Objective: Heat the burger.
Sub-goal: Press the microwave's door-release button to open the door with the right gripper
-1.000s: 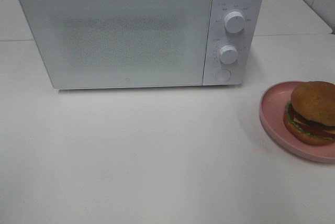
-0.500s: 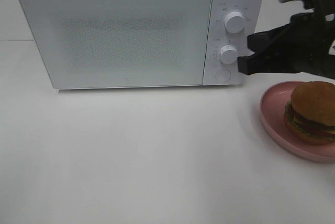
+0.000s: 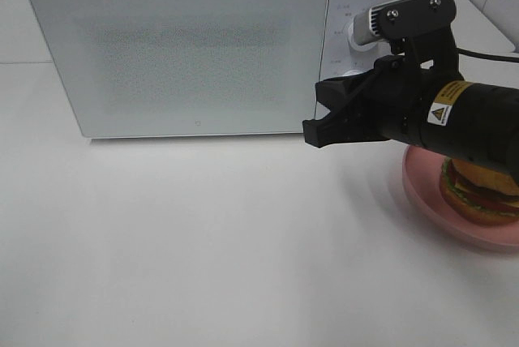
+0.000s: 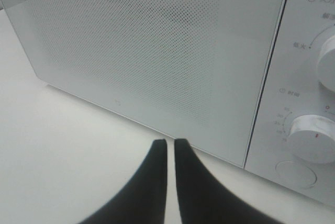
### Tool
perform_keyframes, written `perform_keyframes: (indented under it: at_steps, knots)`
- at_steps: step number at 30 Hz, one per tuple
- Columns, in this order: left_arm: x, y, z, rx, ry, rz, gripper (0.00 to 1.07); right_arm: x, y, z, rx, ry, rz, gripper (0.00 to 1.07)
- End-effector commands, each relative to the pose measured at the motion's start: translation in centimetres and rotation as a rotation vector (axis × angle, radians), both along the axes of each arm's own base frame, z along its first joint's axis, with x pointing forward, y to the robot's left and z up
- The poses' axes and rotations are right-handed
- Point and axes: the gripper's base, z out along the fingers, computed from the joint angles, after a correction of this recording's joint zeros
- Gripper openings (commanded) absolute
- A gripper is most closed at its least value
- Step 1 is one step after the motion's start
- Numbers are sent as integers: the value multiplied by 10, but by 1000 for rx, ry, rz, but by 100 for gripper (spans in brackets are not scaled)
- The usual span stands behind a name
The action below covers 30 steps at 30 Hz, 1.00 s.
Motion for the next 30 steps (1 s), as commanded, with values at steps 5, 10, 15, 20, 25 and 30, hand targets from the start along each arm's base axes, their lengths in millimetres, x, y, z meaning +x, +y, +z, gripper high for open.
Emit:
perform_keyframes:
  at_steps: [5, 10, 15, 20, 25, 30]
  knots:
    - [-3, -1, 0, -10, -31, 1, 0, 5, 5, -17, 67, 74, -35, 6]
    - [-3, -1, 0, -10, -31, 1, 0, 10, 8, -28, 171, 111, -78, 6]
    - [-3, -1, 0, -10, -31, 1, 0, 13, 11, -35, 345, 203, -153, 5]
    - [-3, -1, 0, -10, -31, 1, 0, 14, 13, -42, 434, 267, -181, 0]
    - [-3, -1, 0, -10, -31, 1, 0, 16, 14, -46, 535, 312, -224, 0]
    - [-3, -1, 0, -10, -31, 1, 0, 19, 16, -53, 696, 380, -276, 0]
